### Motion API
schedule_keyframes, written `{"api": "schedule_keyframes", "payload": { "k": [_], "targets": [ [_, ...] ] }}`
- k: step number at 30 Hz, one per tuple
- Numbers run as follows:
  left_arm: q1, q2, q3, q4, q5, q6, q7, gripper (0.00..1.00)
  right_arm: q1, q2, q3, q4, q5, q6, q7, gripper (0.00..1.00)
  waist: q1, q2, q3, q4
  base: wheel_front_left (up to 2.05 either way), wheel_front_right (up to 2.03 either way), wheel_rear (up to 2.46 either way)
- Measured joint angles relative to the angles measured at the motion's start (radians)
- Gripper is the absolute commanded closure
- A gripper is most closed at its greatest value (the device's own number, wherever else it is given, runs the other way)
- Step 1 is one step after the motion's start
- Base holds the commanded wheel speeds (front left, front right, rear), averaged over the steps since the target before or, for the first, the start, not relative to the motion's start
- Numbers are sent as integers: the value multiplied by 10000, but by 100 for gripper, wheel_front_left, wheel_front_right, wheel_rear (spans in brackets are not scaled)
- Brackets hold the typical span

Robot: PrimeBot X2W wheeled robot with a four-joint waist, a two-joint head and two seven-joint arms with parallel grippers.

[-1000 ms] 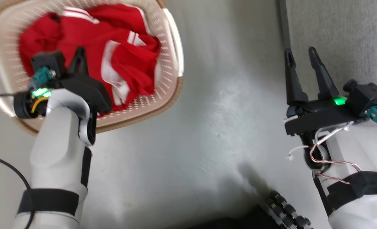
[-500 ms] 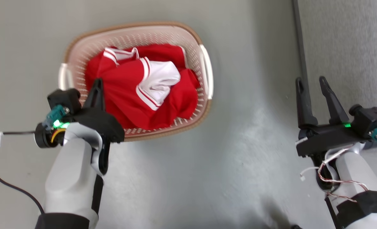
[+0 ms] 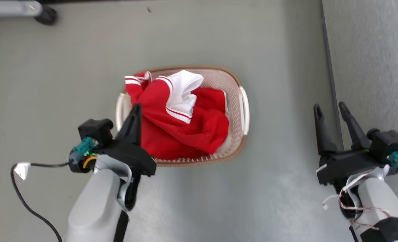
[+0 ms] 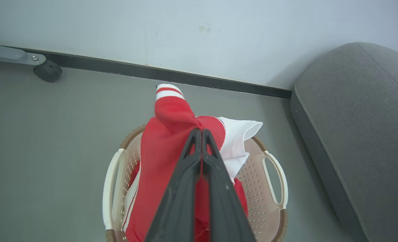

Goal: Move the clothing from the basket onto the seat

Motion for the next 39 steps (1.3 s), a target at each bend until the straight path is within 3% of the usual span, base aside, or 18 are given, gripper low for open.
{"api": "schedule_keyframes", "payload": {
  "k": [12, 26, 39],
  "targets": [
    [1071, 19, -407, -1037, -652, 38, -50, 100, 959, 21, 40, 148, -12, 27, 0, 0, 0, 0, -1659, 624, 0, 0, 0],
    [2606, 50, 0, -1868, -650, 709, -54, 100, 2268, 165, 654, 240, 107, 27, 0, 0, 0, 0, -3754, 1186, 0, 0, 0],
    [3629, 196, 12, -3553, -560, 890, -54, 100, 2919, 224, 1352, -196, 151, 27, 2, 0, 0, -1, -4999, 1469, 0, 0, 0]
  ]
}}
